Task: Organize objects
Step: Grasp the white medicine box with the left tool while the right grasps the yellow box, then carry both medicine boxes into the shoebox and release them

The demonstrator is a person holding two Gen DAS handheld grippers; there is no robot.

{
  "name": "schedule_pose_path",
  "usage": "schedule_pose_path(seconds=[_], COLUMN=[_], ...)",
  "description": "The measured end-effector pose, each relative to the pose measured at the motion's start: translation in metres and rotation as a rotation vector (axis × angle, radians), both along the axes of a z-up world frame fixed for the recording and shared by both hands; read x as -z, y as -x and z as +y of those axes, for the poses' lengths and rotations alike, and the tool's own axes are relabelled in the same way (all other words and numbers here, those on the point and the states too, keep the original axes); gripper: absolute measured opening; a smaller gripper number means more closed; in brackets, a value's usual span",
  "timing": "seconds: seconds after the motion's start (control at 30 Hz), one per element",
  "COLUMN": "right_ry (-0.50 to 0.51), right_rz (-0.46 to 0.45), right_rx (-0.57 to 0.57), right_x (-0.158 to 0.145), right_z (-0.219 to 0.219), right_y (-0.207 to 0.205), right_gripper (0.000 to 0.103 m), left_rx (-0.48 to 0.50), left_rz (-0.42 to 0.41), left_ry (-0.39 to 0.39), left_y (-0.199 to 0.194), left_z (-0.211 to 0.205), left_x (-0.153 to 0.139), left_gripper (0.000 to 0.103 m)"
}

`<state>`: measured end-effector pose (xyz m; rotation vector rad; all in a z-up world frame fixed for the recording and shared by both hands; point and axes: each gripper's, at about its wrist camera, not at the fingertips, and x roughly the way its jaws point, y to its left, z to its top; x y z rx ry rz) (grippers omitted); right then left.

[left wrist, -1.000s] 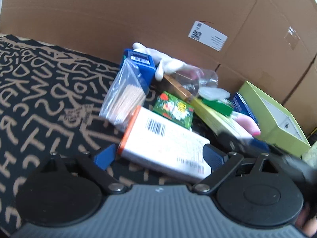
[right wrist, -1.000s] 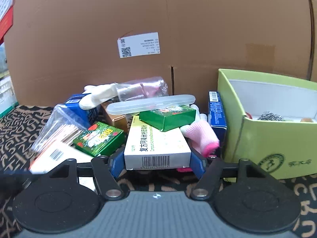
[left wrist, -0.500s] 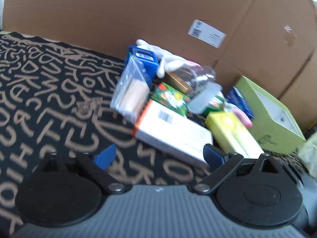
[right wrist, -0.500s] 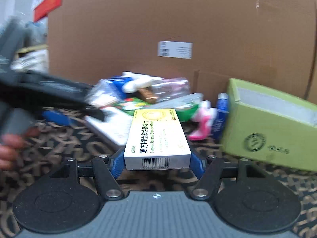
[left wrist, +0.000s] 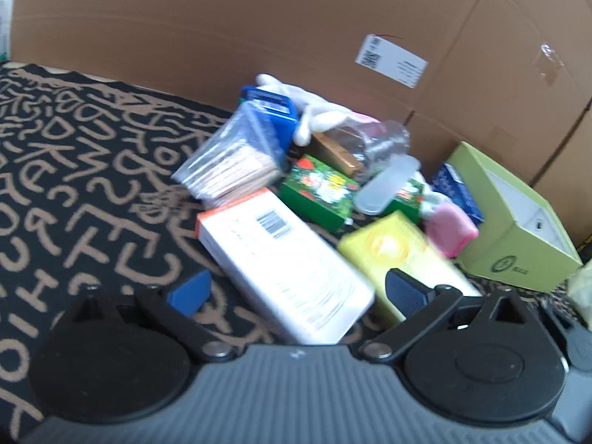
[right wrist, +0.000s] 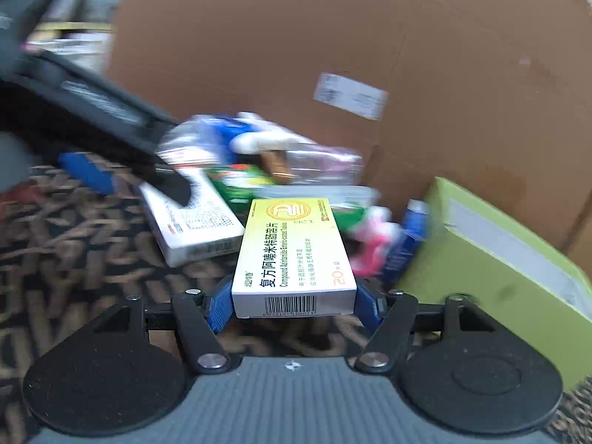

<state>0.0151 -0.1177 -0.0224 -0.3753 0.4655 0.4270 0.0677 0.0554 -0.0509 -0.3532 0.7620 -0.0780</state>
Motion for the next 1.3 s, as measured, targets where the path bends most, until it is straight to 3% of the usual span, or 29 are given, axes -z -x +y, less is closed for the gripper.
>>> schedule_pose_path(seconds=[0.17, 0.3, 0.4, 0.47, 0.53, 0.6, 0.67, 0.83, 1.0, 1.07, 1.17, 1.3], right_ry=[-0.083, -0.106, -0.144, -0.139, -0.115, -0.101, -0.099, -0.108, -0.147, -0.177, -0.194, -0.212], right_rz=[0.085, 0.082, 0.123, 0.16, 0.152, 0.135, 0.132, 0.165, 0.186, 0.188, 0.186, 0.189], right_rx=[-0.103, -0.007, 0.051, 0.06, 0.057, 0.063, 0.048, 0.078, 0.108, 0.115, 0.114, 0.123], right_x=[-0.001, -0.002, -0.001, 0.003, 0.003, 0.001, 0.0, 0.005, 0.007, 0.009, 0.009, 0.007], right_z=[0.006, -0.008, -0.023, -0.028, -0.025, -0.021, -0.016, -0.008, -0.006, -0.006, -0.009, -0.022], right_y=[0.025, 0.033, 0.034, 0.035, 0.036, 0.034, 0.028, 0.01, -0.003, -0.003, 0.0, 0.011], right_gripper=[0.07, 0.07, 0.07, 0.071, 0.073, 0.077, 0.078, 0.078, 0.078, 0.076, 0.072, 0.071], left_rx=[-0.042, -0.032, 0.028, 0.062, 0.126, 0.212, 0.279, 0.256, 0.26, 0.283, 0.296, 0.372], left_rz=[0.011, 0.011, 0.025, 0.004, -0.014, -0.018, -0.027, -0.069, -0.057, -0.059, -0.051, -0.043], left_ry=[-0.042, -0.128, -0.253, -0.35, -0.356, -0.342, -0.383, -0.524, -0.481, -0.448, -0.428, -0.29], left_y=[0.002, -0.005, -0.014, -0.014, -0.008, 0.002, 0.013, 0.023, 0.021, 0.022, 0.024, 0.025], left_z=[0.012, 0.008, -0.004, -0.014, -0.017, -0.021, -0.031, -0.046, -0.038, -0.035, -0.037, -0.043], left_x=[0.003, 0.002, 0.007, 0.009, 0.009, 0.006, 0.005, 0.003, 0.005, 0.005, 0.003, -0.009], left_gripper=[0.103, 0.103, 0.087, 0.071, 0.069, 0.069, 0.069, 0.084, 0.083, 0.069, 0.068, 0.068])
